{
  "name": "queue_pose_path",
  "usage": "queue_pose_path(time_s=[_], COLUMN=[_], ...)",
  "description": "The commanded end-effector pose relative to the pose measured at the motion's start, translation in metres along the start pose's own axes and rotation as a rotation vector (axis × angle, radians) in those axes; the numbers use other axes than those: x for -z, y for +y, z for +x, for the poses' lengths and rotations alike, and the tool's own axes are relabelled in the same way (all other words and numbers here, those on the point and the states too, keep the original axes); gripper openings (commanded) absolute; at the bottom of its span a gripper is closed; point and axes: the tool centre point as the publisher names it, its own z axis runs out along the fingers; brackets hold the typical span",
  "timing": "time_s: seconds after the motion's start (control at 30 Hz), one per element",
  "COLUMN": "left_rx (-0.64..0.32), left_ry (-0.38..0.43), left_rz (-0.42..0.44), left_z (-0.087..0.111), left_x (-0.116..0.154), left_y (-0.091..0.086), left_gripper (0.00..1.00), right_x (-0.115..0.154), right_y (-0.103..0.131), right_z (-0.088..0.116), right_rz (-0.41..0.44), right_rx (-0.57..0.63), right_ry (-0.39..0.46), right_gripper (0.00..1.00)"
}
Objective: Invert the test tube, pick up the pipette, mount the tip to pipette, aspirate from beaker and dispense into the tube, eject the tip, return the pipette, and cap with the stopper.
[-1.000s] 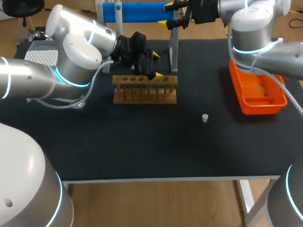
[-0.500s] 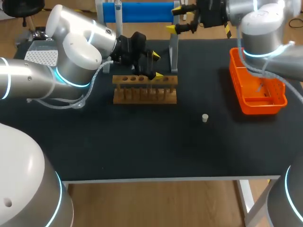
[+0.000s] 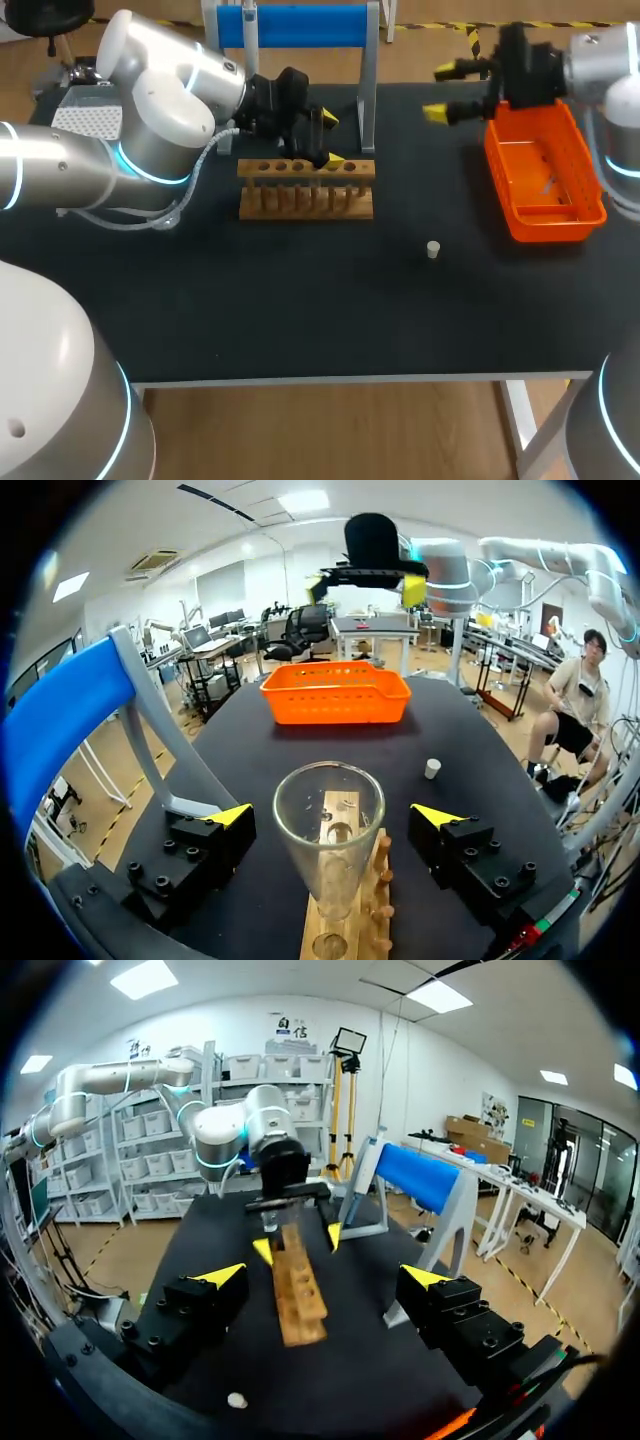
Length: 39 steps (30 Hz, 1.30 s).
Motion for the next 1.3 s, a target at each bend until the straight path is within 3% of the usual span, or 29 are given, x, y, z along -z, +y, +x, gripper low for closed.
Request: queue_pose_path(time_s=[0.03,0.2,1.0,1.3], left_rx=[0.000,0.000,0.000,0.000], left_ry=[0.003,0.003,0.003,0.003], left_rz=[-0.001,-0.001,-0.001,-0.001], left_z=[-0.001,-0.001,-0.001,-0.001], left_x=[0.000,0.000,0.000,0.000], left_y=[0.000,0.000,0.000,0.000], left_gripper=[1.00,1.00,1.00,1.00], right_x=[0.060,0.077,0.077,0.050], right_y=[-0.023,-0.044,-0.044,-0.082], right_z=[0.045,0.070,0.070,0.091], right_rz=[-0.004,0.001,0.001,0.096], right_rx=[-0.018,-0.053,-0.053,-0.050], right_ry=[-0.030,-0.055,-0.055,-0.110], right_gripper=[1.00,1.00,1.00,1.00])
